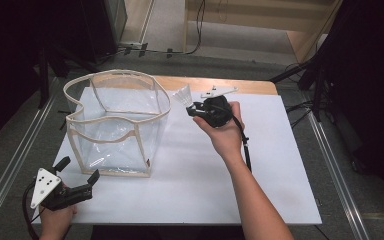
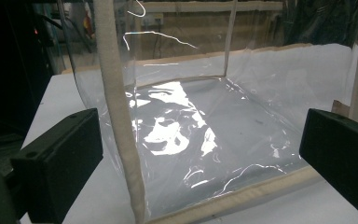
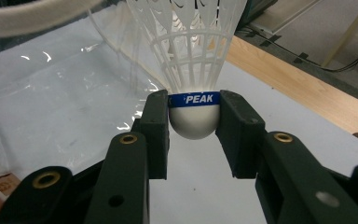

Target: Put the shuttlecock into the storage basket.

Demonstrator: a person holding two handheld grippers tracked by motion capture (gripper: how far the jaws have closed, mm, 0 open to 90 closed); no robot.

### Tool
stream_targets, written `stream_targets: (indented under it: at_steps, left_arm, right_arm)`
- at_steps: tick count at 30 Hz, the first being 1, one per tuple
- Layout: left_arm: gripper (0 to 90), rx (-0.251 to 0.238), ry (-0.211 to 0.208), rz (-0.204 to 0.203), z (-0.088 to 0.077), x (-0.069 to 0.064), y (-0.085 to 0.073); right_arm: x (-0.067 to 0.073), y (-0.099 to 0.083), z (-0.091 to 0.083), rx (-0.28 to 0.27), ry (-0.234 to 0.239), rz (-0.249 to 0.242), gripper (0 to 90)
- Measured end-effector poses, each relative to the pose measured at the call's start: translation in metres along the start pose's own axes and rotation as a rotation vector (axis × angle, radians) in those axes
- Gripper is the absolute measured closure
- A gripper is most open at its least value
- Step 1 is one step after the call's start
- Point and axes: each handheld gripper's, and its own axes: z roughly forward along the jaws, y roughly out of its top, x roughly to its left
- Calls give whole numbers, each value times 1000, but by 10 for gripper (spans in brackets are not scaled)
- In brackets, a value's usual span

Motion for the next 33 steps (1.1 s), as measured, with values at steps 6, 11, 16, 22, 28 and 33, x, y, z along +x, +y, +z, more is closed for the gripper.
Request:
stream_targets:
  at_steps: [6, 11, 16, 22, 28, 33]
  left_arm:
    - [0, 0, 0, 0, 0, 0, 0]
    - [0, 0, -1, -1, 0, 0, 0]
    - [0, 0, 0, -3, 1, 0, 0]
    - [0, 0, 0, -2, 1, 0, 0]
    - [0, 0, 0, -2, 1, 0, 0]
    - [0, -1, -1, -1, 1, 0, 0]
  right_arm:
    - [6, 6, -4, -20, 1, -1, 631]
    - [8, 11, -7, -26, -5, 10, 630]
    - [5, 15, -12, -38, -20, 20, 631]
    - [2, 18, -19, -62, -28, 31, 631]
    - [5, 23, -25, -77, -30, 20, 630]
    - [8, 28, -27, -93, -23, 8, 631]
